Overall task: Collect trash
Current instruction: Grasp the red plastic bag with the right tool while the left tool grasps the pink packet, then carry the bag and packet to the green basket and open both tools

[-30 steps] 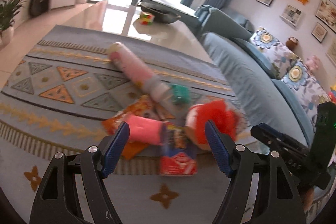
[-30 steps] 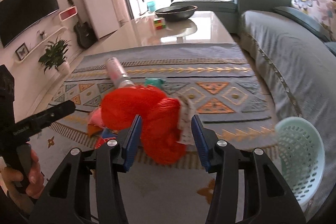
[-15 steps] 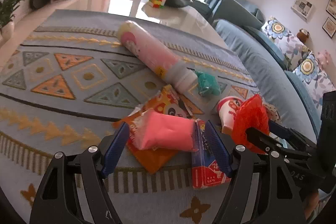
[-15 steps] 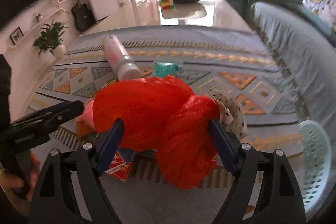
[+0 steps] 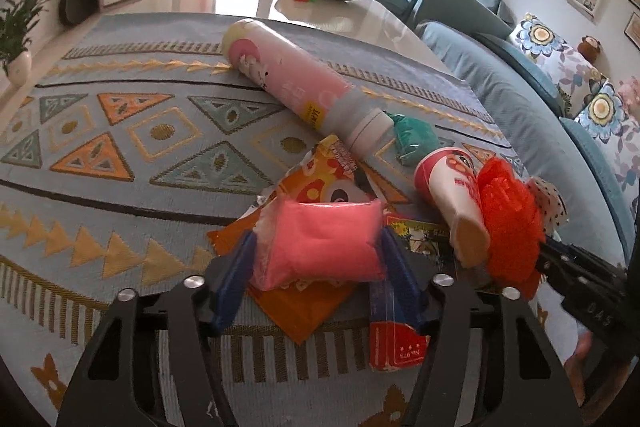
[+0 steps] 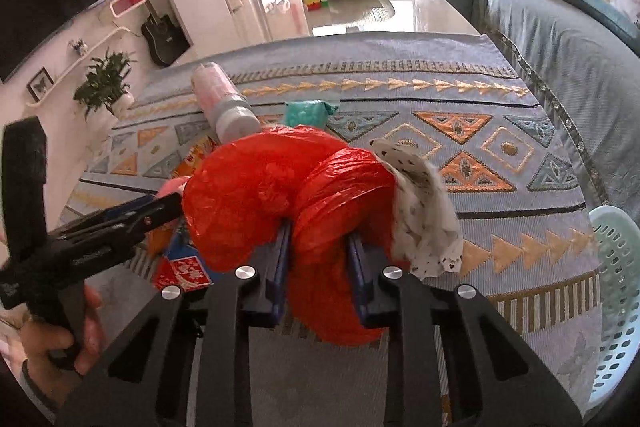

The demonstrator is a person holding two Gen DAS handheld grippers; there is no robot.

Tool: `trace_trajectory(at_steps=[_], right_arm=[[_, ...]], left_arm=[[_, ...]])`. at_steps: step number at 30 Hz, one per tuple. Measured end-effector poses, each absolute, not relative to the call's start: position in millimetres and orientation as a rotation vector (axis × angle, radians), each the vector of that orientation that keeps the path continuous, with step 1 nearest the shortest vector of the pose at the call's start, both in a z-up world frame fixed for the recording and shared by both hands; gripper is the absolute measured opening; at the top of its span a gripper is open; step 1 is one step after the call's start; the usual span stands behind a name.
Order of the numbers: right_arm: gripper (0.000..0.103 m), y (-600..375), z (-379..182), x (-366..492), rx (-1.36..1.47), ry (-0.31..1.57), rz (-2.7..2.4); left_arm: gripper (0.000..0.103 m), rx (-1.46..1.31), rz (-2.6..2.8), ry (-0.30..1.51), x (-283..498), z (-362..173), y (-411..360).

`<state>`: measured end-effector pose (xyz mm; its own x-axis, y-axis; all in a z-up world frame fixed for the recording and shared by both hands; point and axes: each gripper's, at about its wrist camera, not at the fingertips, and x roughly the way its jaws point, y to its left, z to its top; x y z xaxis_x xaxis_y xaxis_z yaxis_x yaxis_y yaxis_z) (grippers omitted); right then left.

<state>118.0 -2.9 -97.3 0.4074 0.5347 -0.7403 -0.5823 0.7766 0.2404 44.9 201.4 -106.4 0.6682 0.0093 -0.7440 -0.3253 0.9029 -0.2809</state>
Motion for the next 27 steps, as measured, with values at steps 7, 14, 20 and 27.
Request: trace_trajectory(at_steps=[7, 14, 20, 27], right_arm=[[0.022, -18, -75, 112, 0.012, 0.858, 0.721], [0.022, -39, -47, 100, 0.068, 0.786, 0.731], [0.022, -59, -40, 95, 0.126, 0.770, 0.721], [0.022, -77, -41, 93, 0.168, 0.773, 0.698]], left_arm=[[0.047, -0.351, 0.201, 0.802, 36, -99, 189], [0.030, -0.373, 0.166, 0.762, 25, -84, 185], [0.025, -0.423, 0.136, 0.726, 10, -74, 189], [0.006, -0.477, 0.077, 0.702, -7, -65, 188]])
